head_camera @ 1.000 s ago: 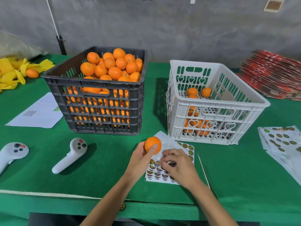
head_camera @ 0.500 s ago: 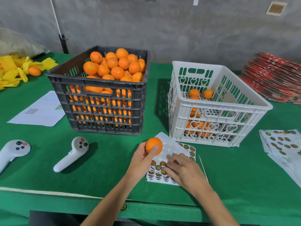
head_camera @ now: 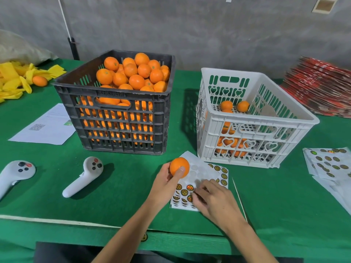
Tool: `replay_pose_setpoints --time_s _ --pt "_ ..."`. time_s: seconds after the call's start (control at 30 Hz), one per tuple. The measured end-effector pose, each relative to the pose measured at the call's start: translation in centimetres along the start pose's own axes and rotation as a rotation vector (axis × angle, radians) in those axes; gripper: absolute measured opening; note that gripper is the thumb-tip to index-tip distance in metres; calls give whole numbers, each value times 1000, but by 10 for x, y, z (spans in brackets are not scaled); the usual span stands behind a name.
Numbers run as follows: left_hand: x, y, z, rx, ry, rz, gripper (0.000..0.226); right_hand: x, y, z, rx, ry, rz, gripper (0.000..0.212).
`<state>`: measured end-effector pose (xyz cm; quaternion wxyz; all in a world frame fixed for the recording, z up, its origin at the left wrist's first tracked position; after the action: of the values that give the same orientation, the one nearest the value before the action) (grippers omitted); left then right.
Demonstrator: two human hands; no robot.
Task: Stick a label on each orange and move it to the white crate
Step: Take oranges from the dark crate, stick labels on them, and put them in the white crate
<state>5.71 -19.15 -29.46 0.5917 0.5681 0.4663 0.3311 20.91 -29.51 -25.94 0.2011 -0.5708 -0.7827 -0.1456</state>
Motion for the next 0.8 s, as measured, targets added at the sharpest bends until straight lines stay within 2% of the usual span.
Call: replay_pose_setpoints --time_s 0.1,0.2,0.33,0.47,0.67,0.8 --pt "-2 2 1 15 -2 20 65 -5 4 3 127 -83 85 50" --pt "-4 2 1 46 -4 35 62 -7 9 9 236 -141 162 61" --pt "-5 0 1 97 12 50 52 -9 15 13 373 -119 228 49" --pt "-6 -1 0 107 26 52 47 -9 12 11 394 -68 215 31" --pt "-6 -1 0 91 28 45 49 -9 17 14 709 -17 490 7" --pt "-5 -2 0 87 19 36 49 -8 19 15 788 -31 586 14"
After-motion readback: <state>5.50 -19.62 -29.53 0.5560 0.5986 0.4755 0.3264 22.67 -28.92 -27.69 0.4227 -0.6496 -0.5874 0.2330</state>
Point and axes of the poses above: each hand's wrist, its own x-axis towards the middle knuckle, its own z-axis out of the palm, y = z × x, the point moved 4 cm from there along x, towards the middle knuckle, and after that the axes turned 4 degrees about -z, right-handed, at the moved point
